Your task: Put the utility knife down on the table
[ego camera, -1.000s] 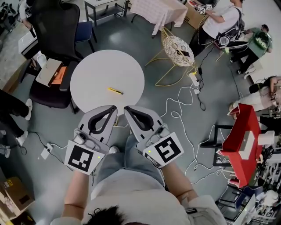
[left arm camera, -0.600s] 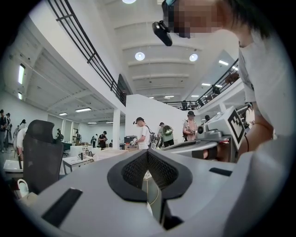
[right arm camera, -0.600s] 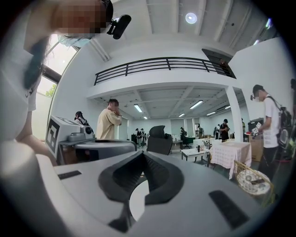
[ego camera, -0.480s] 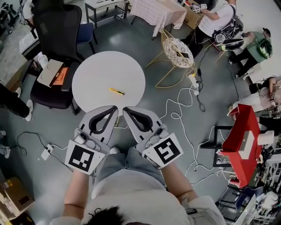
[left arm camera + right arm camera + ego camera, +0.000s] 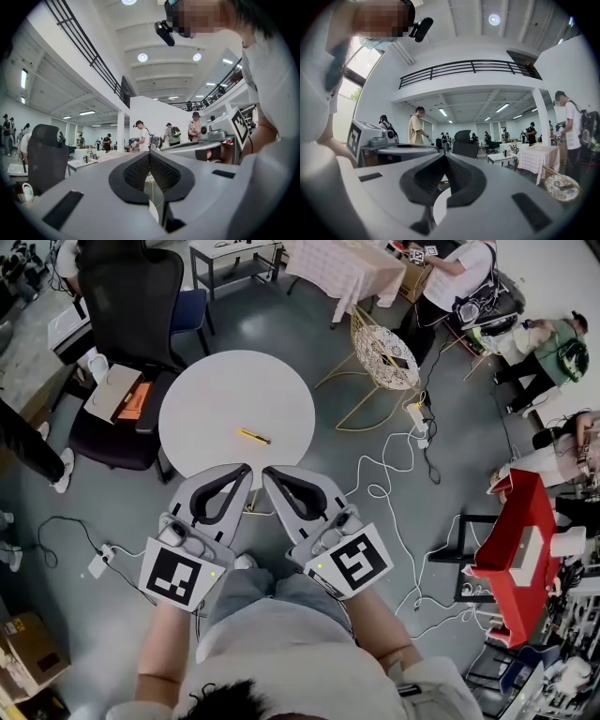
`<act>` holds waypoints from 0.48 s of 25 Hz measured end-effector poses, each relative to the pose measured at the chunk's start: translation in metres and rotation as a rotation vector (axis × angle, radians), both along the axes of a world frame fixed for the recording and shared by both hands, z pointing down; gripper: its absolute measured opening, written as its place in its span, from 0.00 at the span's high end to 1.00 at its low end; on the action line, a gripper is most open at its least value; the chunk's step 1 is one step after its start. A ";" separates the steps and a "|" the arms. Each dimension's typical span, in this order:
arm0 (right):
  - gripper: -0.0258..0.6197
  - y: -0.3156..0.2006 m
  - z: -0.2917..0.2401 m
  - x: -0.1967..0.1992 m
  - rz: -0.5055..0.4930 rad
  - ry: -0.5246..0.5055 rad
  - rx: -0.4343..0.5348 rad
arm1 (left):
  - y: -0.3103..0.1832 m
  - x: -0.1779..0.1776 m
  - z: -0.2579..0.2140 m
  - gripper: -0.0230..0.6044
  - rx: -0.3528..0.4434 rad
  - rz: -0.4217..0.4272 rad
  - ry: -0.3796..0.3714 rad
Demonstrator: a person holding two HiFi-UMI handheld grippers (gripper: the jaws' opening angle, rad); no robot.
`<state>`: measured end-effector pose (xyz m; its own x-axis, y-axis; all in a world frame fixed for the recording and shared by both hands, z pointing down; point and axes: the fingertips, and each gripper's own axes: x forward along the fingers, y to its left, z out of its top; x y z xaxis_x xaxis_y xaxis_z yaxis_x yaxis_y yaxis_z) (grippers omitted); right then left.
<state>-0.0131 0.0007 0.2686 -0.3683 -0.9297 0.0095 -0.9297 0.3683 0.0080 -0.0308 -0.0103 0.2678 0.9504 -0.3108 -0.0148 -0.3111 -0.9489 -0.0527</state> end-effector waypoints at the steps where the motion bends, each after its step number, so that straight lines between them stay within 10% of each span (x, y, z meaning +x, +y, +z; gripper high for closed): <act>1: 0.95 0.001 0.000 -0.001 -0.003 0.000 -0.002 | 0.000 0.000 0.000 0.95 -0.001 -0.001 0.000; 12: 0.95 0.018 0.003 0.002 -0.011 -0.002 -0.019 | 0.017 0.006 0.001 0.95 -0.007 0.003 0.003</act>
<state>-0.0107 0.0188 0.2718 -0.3787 -0.9251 0.0265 -0.9255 0.3788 -0.0007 -0.0247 0.0063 0.2693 0.9513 -0.3078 -0.0150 -0.3081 -0.9503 -0.0449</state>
